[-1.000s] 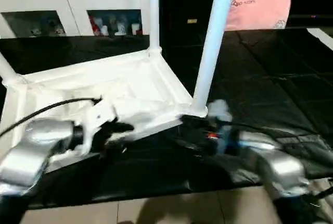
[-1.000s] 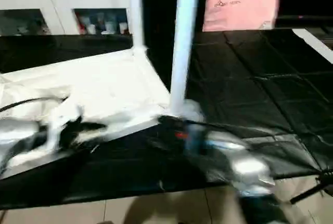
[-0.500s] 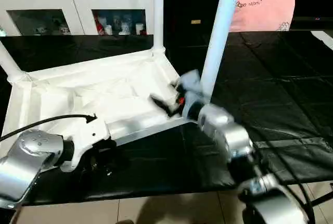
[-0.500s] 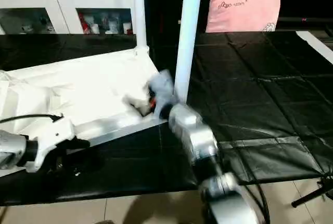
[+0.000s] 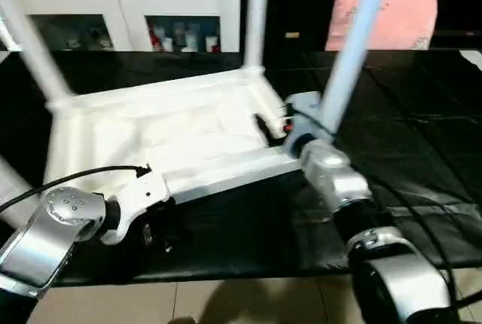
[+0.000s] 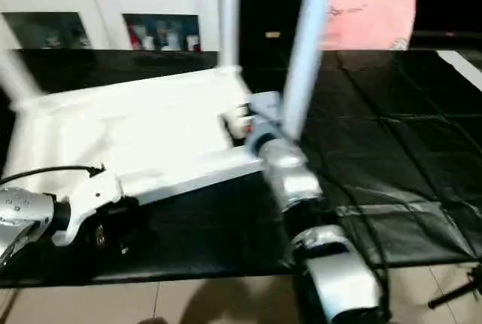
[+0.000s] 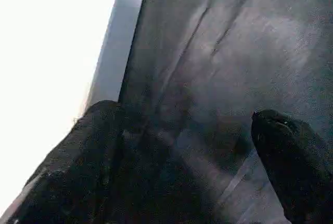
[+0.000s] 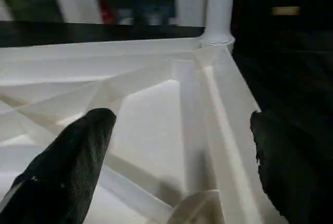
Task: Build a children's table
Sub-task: Rotate table base
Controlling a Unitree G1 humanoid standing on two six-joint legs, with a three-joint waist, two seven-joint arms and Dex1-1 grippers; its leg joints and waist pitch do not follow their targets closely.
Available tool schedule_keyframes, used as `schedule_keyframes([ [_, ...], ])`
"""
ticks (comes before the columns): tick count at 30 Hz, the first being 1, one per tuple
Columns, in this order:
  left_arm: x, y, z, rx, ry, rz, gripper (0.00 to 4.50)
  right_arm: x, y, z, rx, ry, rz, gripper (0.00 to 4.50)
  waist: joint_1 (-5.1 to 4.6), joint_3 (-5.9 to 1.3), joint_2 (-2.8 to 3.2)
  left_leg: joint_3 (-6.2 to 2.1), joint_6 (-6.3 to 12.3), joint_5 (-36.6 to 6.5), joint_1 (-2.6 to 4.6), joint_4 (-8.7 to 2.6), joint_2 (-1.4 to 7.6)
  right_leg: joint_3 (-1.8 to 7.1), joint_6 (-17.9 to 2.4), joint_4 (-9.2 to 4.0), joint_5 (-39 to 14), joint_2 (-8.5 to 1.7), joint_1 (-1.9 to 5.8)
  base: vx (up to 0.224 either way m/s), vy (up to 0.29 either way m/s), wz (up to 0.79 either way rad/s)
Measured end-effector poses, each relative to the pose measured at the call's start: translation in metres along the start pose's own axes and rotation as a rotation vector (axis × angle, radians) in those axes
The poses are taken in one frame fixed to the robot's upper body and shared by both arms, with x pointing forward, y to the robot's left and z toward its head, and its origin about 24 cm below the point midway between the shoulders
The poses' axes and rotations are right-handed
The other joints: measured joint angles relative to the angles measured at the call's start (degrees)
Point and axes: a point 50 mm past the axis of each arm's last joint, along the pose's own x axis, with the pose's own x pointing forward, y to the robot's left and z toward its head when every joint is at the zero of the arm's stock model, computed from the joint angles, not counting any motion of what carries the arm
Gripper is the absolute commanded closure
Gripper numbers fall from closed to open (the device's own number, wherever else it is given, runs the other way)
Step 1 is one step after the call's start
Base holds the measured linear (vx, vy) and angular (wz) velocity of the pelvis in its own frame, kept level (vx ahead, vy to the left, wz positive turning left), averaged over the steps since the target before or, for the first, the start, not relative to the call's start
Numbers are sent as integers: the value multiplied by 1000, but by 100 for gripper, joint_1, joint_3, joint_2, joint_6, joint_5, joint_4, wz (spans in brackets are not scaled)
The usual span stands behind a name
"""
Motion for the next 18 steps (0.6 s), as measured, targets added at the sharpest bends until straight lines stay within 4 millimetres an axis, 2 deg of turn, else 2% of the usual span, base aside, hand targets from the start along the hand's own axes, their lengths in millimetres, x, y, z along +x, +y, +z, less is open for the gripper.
schedule_keyframes([
  [4, 9, 2, 6, 5, -40, 36, 7, -5, -31, 2, -6, -4, -89, 0, 53, 1, -1, 0, 11, 11, -9, 7, 1, 1, 3, 7, -2, -1, 0, 0, 0, 0],
  [9, 18, 7, 13, 8, -89, 109, 7, -13, -56, 4, -16, -15, -154, 0, 16, 4, 1, -1, 12, 11, -7, 17, 1, 7, -4, 26, -9, 0, -4, 0, 0, 0],
  [12, 24, 6, 16, -40, -178, 163, 7, -19, -68, 7, -53, -25, -116, 0, 8, 8, 7, -2, 13, 10, -13, 17, 4, 4, -9, 31, -13, 2, -8, 0, 0, 0],
  [16, 26, 2, 18, -162, -340, 228, 7, -26, -66, 1, -88, -32, -36, 0, -52, 8, 8, -2, 15, 8, -17, 16, 9, 2, -12, 42, -28, 8, -9, 0, 0, 0],
  [18, 24, -6, 17, -249, -436, 242, 7, -32, -57, -6, -111, -34, 61, 0, -93, 8, 8, -2, 19, 4, -28, 15, 12, 1, -7, 42, -39, 11, -6, 0, 0, 0],
])
